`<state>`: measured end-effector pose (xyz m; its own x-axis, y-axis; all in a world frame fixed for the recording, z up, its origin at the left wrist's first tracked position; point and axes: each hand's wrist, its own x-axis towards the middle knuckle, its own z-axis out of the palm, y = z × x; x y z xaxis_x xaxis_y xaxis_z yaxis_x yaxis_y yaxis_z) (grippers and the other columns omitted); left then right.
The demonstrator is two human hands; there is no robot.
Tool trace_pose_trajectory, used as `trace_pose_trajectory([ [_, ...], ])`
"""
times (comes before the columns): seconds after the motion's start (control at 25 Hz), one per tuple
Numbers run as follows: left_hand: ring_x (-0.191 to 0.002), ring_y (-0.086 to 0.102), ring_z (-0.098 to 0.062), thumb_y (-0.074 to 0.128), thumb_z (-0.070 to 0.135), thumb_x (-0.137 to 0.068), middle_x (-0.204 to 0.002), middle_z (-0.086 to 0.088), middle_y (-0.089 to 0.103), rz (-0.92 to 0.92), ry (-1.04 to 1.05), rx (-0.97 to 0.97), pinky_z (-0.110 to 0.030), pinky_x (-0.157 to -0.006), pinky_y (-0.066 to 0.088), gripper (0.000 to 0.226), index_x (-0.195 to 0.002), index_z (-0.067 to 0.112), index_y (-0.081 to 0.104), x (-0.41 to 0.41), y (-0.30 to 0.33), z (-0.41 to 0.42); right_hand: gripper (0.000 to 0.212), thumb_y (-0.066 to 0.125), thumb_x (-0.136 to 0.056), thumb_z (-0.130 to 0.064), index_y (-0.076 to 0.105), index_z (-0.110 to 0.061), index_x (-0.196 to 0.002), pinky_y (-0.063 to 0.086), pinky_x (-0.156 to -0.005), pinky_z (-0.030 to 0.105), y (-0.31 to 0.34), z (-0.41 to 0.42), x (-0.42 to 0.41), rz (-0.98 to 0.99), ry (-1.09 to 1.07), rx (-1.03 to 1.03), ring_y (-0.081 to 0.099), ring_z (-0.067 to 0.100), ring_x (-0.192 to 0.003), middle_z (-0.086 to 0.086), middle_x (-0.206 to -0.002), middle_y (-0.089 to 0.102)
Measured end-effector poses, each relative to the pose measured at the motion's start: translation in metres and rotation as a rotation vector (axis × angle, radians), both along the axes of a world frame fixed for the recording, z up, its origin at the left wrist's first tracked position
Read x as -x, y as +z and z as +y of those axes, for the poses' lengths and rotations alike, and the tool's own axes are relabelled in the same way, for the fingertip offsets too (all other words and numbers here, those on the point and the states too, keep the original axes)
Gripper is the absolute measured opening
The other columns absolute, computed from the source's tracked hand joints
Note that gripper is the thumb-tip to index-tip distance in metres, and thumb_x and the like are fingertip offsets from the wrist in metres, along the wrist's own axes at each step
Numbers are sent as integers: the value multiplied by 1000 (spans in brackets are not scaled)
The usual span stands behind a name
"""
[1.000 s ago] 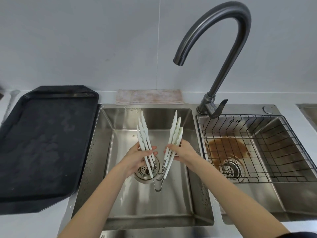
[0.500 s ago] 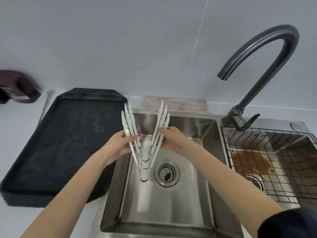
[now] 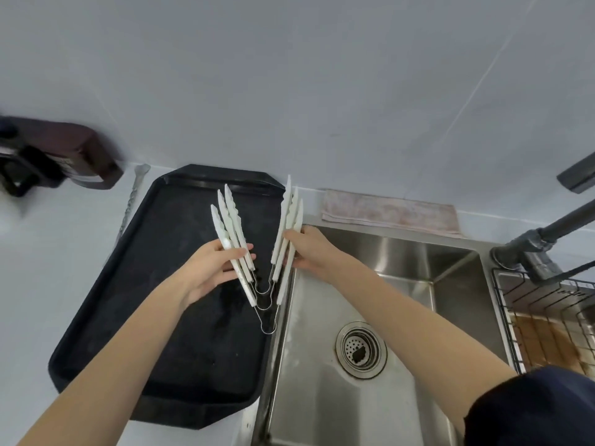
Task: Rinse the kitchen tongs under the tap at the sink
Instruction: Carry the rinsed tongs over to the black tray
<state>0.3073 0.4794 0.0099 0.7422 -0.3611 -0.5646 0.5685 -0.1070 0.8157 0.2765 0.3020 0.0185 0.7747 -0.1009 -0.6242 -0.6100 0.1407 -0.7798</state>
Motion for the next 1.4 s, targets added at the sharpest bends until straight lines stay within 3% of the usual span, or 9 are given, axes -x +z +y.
trace_pose_trajectory([
  [0.16, -92, 67, -13, 57, 4, -85, -106, -3, 67, -6, -22, -40, -21, -60, 58, 20, -104, 10, 59, -27, 2, 20, 32, 41, -92, -11, 48, 2, -120, 52, -87, 38, 1, 16, -19, 34, 32, -74, 60, 25, -89, 14, -97, 59],
  [0.36, -90, 66, -14, 58, 6, -86, -100, -3, 68, -9, -84, -178, -23, -64, 59, 16, -99, 15, 59, -39, -7, 29, 23, 41, -93, -10, 50, -4, -114, 49, -89, 37, -5, 31, -25, 114, 81, -104, 59, 34, -110, 15, -102, 58],
  [0.44, -89, 65, -12, 58, 6, -86, -99, 0, 66, -36, -112, -236, -23, -64, 55, 15, -95, 18, 57, -41, -10, 27, 20, 41, -92, -9, 50, -5, -110, 49, -87, 34, -8, 31, -27, 136, 92, -78, 61, 29, -100, 11, -93, 60],
  [0.64, -85, 63, -8, 60, 10, -84, -96, -1, 66, -124, -218, -423, -17, -64, 49, 16, -100, 11, 60, -44, -13, 24, 29, 43, -91, -18, 54, 2, -109, 54, -74, 22, -2, 23, -31, 161, 311, 258, 62, 14, -69, 20, -117, 64],
  [0.84, -91, 62, -14, 63, 16, -83, -99, -2, 63, -167, -213, -449, -20, -67, 52, 24, -106, 10, 57, -44, -11, 26, 42, 44, -91, -18, 50, 11, -120, 48, -99, 41, 1, 20, -31, 126, 451, 515, 63, 35, -108, 27, -121, 61],
  [1.08, -91, 62, -15, 60, 10, -86, -110, -6, 62, -192, -141, -456, -22, -66, 52, 36, -121, 6, 52, -41, -18, 29, 39, 42, -95, -19, 55, 11, -116, 53, -91, 38, -2, 25, -28, 89, 435, 499, 67, 35, -96, 26, -110, 67],
  [1.24, -98, 59, -20, 60, 11, -86, -121, -10, 60, -272, -55, -463, -30, -79, 51, 42, -126, 8, 48, -37, -25, 29, 31, 46, -92, -21, 53, 9, -96, 56, -83, 40, -6, 28, -23, 32, 480, 721, 65, 30, -71, 21, -92, 73],
  [1.32, -99, 58, -20, 61, 15, -85, -127, -9, 56, -351, -28, -499, -30, -84, 48, 47, -129, 11, 46, -36, -26, 28, 32, 47, -92, -23, 40, 1, -111, 53, -75, 39, -8, 30, -19, -14, 426, 813, 65, 32, -81, 16, -96, 66],
  [1.4, -114, 52, -25, 61, 20, -85, -138, -11, 45, -502, -76, -623, -32, -94, 41, 58, -137, 11, 37, -33, -27, 29, 42, 47, -92, -25, 34, -2, -124, 43, -72, 37, -12, 30, -13, -155, 428, 972, 57, 34, -100, 14, -113, 53],
])
